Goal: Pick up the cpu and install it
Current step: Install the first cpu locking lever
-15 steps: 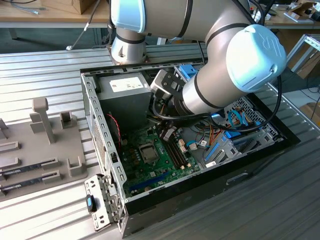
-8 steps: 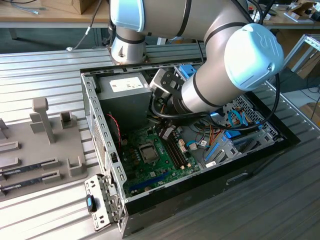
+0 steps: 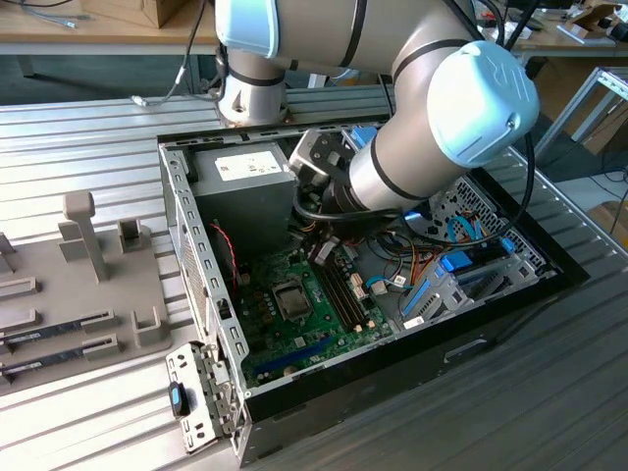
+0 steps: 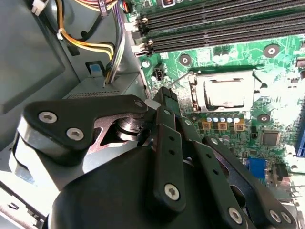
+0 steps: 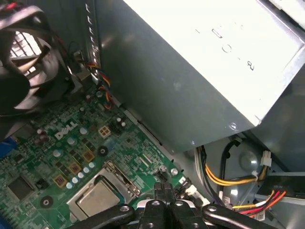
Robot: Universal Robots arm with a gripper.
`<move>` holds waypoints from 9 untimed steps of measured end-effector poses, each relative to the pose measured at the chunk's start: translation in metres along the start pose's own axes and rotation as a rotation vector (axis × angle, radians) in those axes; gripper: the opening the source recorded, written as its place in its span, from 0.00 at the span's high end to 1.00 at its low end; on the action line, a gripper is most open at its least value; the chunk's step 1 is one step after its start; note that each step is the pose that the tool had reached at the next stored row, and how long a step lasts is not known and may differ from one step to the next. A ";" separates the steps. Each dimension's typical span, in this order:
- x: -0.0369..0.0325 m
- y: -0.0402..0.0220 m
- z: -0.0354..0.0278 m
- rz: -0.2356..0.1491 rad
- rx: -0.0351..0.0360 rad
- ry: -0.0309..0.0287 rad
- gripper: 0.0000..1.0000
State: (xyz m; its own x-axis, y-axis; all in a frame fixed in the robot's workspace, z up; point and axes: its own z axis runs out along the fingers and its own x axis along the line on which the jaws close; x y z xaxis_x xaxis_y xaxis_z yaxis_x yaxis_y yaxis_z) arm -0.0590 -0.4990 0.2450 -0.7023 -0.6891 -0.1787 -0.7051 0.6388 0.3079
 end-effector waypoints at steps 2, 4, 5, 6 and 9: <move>-0.0035 -0.0036 -0.0005 0.000 0.0016 0.0017 0.89; -0.0064 -0.0059 -0.0018 0.001 0.0043 0.0045 0.89; -0.0076 -0.0066 -0.0022 0.001 0.0061 0.0063 0.89; -0.0100 -0.0070 -0.0027 0.002 0.0105 0.0109 0.89; -0.0177 -0.0043 -0.0024 0.003 0.0201 0.0207 0.89</move>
State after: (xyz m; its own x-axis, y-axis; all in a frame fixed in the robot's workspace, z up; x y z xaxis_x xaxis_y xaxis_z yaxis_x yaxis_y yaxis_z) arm -0.0433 -0.4904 0.2490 -0.7025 -0.6938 -0.1583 -0.7048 0.6476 0.2895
